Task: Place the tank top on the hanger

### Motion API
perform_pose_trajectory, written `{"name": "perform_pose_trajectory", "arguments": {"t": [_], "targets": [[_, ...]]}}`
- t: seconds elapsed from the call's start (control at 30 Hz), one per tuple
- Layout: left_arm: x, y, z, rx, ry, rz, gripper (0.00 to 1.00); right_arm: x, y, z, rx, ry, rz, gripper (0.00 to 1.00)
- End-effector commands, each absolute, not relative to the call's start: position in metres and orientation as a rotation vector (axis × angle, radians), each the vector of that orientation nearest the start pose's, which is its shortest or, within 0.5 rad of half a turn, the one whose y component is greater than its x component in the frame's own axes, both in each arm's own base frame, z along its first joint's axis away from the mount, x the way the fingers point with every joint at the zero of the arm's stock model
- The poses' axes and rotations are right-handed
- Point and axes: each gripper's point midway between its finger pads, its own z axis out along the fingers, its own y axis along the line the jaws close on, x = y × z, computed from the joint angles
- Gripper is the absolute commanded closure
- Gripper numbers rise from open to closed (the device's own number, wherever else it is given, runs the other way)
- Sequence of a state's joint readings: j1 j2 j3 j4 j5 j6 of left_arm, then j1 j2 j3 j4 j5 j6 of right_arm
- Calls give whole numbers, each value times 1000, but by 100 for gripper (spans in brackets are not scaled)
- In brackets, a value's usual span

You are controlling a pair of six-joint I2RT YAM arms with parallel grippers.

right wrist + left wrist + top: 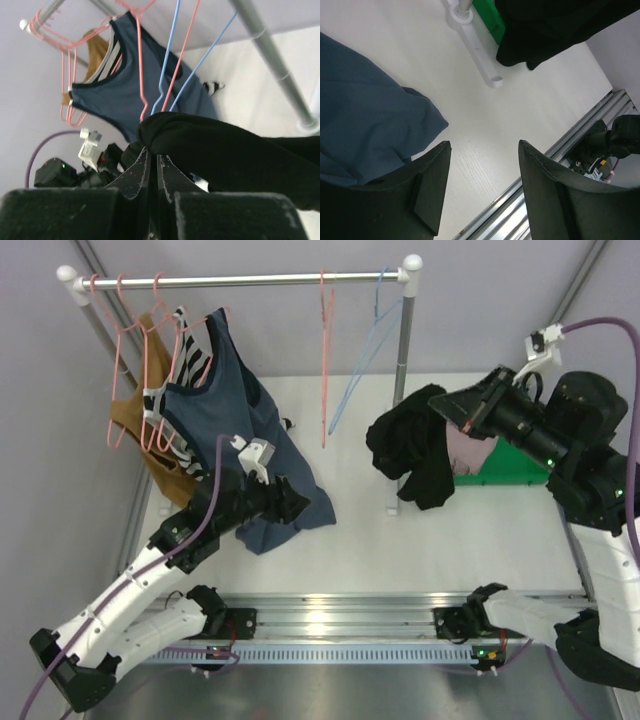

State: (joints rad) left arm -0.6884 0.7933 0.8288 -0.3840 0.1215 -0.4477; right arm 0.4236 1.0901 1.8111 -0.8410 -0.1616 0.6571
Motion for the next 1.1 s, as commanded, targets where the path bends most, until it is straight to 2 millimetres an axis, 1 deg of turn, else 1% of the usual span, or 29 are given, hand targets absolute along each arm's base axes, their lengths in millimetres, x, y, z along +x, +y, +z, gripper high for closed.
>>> {"name": "perform_pose_trajectory", "arguments": {"t": [0.0,0.03,0.07,0.13,0.17,0.2,0.23,0.27,0.33,0.37,0.4,0.43,0.47,0.5,0.53,0.57,0.6,0.63,0.67,0.7,0.77,0.8,0.87,0.9,0.93,0.97,1.0,1.03,1.07], "targets": [[204,-225,280,317,1874,-941,38,217,190,480,74,1767,1088,100],[203,-225,277,315,1880,-944,38,210,194,474,69,1771,1108,100],[203,-226,275,317,1884,-948,38,209,209,448,73,1833,1126,100],[202,-227,269,316,1898,-955,38,199,218,430,69,1852,1162,100],[202,-228,269,314,1895,-962,38,199,228,402,81,1902,1168,100],[201,-229,265,314,1904,-968,38,199,230,390,95,1921,1167,100],[201,-229,259,305,1919,-972,38,195,227,382,107,1919,1178,100],[200,-231,257,309,1918,-985,38,198,230,348,137,1978,1163,100],[200,-233,243,299,1953,-993,38,199,231,326,162,2003,1168,100],[199,-235,239,303,1960,-1004,38,197,235,294,176,2074,1166,100],[199,-237,232,302,1978,-1005,38,199,238,285,183,2075,1187,100],[198,-237,221,298,2007,-1008,38,201,239,268,197,2113,1200,100],[197,-239,215,301,2022,-1014,39,200,237,233,236,2185,1185,100],[197,-242,210,306,2031,-1028,39,202,235,219,259,2204,1187,100],[196,-243,198,301,2060,-1032,39,207,232,209,285,2206,1190,100],[196,-245,193,296,2071,-1038,39,209,220,180,348,2255,1159,100],[197,-248,186,295,2084,-1048,39,211,214,168,378,2273,1145,100],[194,-250,177,293,2112,-1063,39,217,202,156,432,2288,1110,100],[193,-251,172,290,2123,-1072,39,215,193,138,451,2322,1067,100],[192,-253,163,293,2150,-1072,39,215,187,129,469,2337,1039,100],[189,-259,155,304,2160,-1080,40,214,174,110,500,2381,972,100],[189,-261,148,307,2178,-1073,40,213,170,105,501,2396,946,96],[184,-268,145,323,2183,-1092,40,210,162,97,504,2427,869,84],[182,-270,138,329,2207,-1088,40,210,160,97,502,2429,849,72],[176,-275,137,348,2219,-1099,40,210,157,99,501,2423,832,67],[179,-281,143,352,2186,-1113,41,212,152,102,495,2410,794,63],[177,-285,139,357,2194,-1110,41,209,147,102,497,2421,763,57],[172,-290,138,374,2198,-1122,41,210,141,106,500,2403,721,54],[171,-293,134,374,2203,-1118,41,208,136,112,485,2406,685,49]]}}
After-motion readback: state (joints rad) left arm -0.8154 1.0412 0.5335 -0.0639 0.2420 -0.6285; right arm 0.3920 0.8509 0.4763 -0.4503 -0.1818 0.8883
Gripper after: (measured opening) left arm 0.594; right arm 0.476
